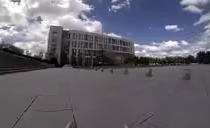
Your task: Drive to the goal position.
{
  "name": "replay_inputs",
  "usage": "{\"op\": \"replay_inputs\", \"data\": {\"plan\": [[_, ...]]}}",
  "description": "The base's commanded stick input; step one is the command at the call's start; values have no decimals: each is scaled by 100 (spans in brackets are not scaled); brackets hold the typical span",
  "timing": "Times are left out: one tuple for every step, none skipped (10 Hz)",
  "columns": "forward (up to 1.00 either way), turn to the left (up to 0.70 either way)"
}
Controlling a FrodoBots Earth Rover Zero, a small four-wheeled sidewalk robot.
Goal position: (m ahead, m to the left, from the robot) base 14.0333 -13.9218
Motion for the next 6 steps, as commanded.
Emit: {"op": "replay_inputs", "data": {"plan": [[70,0],[70,0],[70,-1],[70,-34],[70,-33],[70,-33]]}}
